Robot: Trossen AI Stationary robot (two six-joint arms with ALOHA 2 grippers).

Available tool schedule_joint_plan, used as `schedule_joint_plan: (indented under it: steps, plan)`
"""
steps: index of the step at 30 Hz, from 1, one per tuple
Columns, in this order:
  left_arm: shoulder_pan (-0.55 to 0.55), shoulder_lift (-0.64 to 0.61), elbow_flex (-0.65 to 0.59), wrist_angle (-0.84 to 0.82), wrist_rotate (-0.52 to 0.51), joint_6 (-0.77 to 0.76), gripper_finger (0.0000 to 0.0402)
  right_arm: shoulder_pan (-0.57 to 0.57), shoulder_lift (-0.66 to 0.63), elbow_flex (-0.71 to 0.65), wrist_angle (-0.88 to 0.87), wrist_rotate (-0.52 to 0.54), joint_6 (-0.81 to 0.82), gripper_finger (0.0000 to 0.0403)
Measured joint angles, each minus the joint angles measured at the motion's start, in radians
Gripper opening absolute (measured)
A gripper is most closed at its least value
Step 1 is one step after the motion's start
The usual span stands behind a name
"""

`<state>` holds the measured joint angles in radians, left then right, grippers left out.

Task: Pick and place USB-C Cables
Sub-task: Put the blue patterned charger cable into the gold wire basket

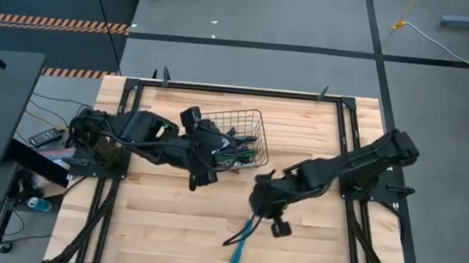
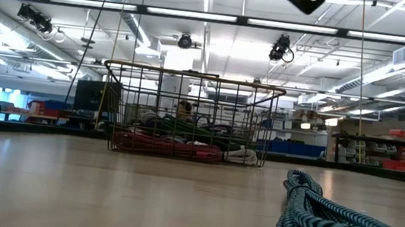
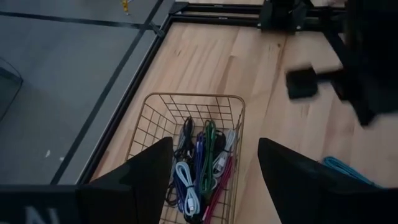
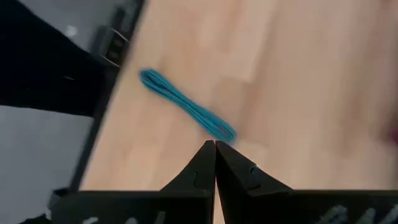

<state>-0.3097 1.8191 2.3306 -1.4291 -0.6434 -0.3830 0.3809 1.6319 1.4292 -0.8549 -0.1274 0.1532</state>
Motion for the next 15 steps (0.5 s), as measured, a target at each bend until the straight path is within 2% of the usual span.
schedule_joint_plan:
  steps: [4, 7, 15]
  plan:
    - [-0.008, 0.0, 0.0, 0.0, 0.0, 0.0, 0.0243, 0.0, 0.073, 0.0, 0.117, -0.058, -0.026, 0.0018]
    - [-0.009, 0.0, 0.0, -0.008, 0.0, -0.015, 0.0243, -0.002, 0.12, 0.0, 0.12, -0.091, -0.042, 0.003]
    - [-0.009, 0.0, 0.0, -0.052, 0.0, -0.076, 0.0243, 0.011, 0.219, 0.0, 0.122, -0.102, -0.054, 0.0109]
